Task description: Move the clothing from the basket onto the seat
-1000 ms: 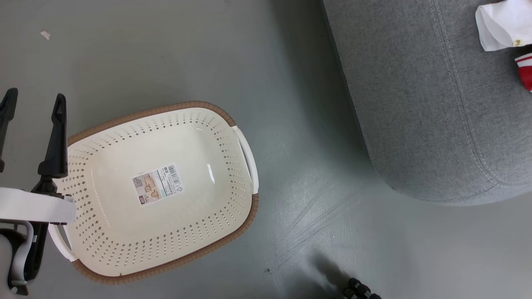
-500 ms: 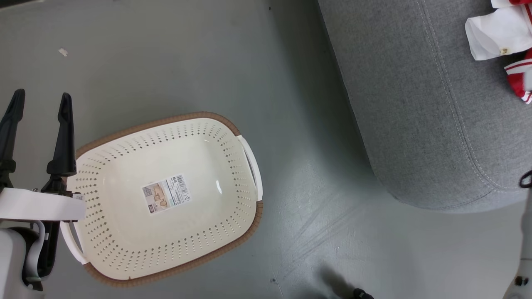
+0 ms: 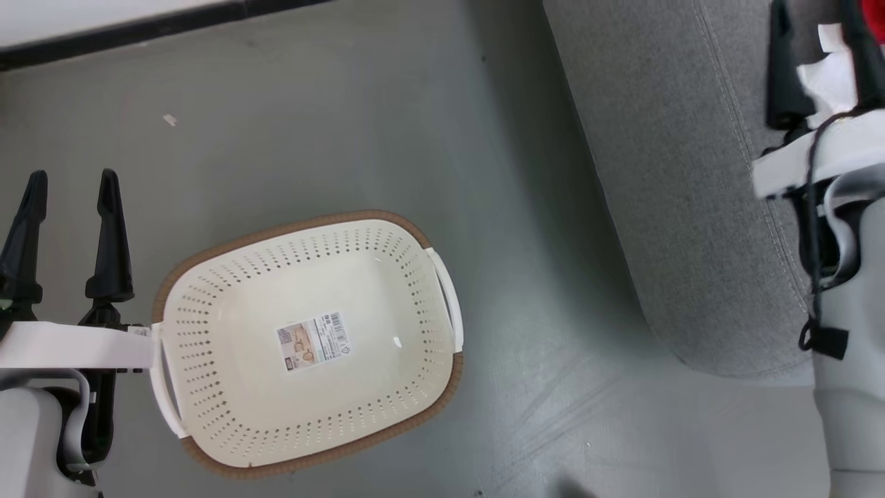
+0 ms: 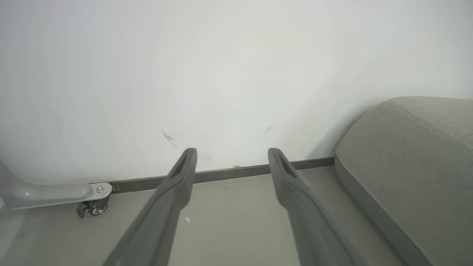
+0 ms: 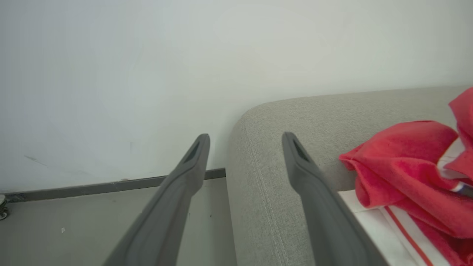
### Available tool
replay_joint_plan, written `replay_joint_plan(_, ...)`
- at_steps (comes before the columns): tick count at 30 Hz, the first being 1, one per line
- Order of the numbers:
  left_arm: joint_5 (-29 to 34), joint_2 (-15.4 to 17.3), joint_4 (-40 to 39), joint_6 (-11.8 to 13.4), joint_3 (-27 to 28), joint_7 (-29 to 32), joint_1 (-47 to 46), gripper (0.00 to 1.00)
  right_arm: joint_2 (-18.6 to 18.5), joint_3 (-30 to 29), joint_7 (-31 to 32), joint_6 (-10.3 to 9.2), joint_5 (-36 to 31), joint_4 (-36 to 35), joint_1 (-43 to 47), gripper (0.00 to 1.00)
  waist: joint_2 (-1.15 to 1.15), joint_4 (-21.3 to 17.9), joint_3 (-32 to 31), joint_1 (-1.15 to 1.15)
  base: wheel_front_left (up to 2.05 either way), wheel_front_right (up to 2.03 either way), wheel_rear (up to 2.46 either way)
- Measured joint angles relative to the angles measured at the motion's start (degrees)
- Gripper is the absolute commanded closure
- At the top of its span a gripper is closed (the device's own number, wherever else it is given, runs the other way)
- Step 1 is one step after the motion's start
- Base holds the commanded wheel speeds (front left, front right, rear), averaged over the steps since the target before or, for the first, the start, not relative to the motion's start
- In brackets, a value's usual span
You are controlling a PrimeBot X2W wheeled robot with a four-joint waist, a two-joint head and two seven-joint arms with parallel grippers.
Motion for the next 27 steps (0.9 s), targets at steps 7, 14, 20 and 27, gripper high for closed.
replay_joint_plan(7, -0.51, -1.7, 2.31, -0.21, 0.01, -0.97, 0.38, 0.0, -0.19, 5.27, -3.85, 0.02, 0.37, 1.02, 2.04, 0.0, 0.0, 2.19, -3.21, 0.0, 0.0, 0.0, 0.0)
replay_joint_plan(14, -0.67, -3.08, 3.82, -0.78, 0.09, -1.34, 1.48, 0.0, -1.0, 8.87, -4.47, 0.01, 0.93, 3.47, 4.33, 0.0, 0.0, 4.17, -6.28, 0.0, 0.0, 0.0, 0.0)
replay_joint_plan(20, -1.0, -4.46, 5.58, -1.36, 0.14, -1.44, 3.22, 0.0, -1.9, 11.67, -5.73, 0.01, 1.47, 5.04, 6.23, 0.0, 0.0, 6.05, -9.51, 0.0, 0.0, 0.0, 0.0)
replay_joint_plan(27, -1.85, -6.35, 7.0, -3.53, 0.05, -1.56, 5.34, 0.0, -2.78, 13.28, -6.82, 0.01, 3.09, 4.78, 9.05, 0.0, 0.0, 8.01, -13.28, 0.0, 0.0, 0.0, 0.0)
